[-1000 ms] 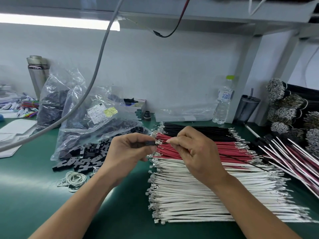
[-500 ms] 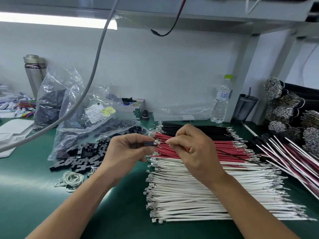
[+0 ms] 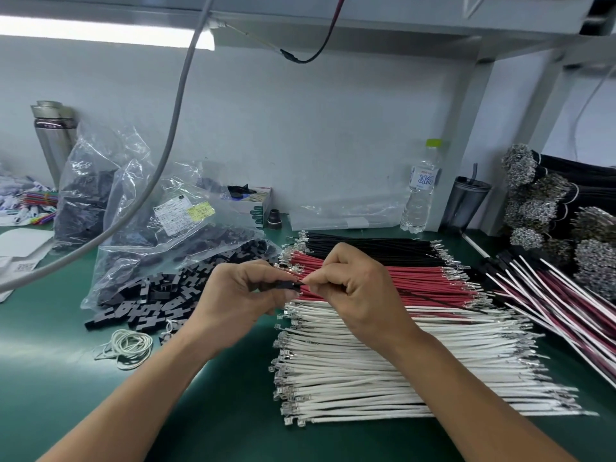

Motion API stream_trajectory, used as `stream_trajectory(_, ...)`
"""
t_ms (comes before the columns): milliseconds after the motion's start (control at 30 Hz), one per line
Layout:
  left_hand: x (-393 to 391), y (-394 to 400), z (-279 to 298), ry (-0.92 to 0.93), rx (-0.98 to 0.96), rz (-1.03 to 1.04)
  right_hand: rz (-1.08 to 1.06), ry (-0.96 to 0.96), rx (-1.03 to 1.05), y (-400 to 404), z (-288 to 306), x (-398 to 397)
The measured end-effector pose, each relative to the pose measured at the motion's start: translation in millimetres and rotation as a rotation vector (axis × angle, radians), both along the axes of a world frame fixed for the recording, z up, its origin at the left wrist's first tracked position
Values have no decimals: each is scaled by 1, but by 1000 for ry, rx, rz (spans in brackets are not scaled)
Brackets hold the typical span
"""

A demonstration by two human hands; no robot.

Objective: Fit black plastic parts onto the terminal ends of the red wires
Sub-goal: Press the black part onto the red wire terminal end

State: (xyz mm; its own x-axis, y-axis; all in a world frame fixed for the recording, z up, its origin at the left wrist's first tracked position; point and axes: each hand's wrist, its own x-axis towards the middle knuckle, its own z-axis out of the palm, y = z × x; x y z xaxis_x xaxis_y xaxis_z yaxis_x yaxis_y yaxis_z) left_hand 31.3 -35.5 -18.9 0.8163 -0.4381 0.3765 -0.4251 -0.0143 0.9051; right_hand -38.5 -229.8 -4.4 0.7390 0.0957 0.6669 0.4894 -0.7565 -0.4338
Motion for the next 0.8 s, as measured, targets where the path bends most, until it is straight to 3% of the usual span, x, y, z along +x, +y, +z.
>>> stream_trajectory(400,-1,-4,2,-19,-31,45,-75,-106,-161,6,0,2)
stream_trajectory(533,1,-10,2,105,-151,115,-330,-345,-298,-4,11,5)
stream_trajectory(600,4,-7,3,196,-227,169,-356,-376,-303,-9,11,6)
stream_trajectory(733,7,-2,4,303,-293,193,-368,77,-346,-8,-9,15)
stream_trajectory(800,5,-2,6,322,-306,180,-361,192,-295,-8,-13,21)
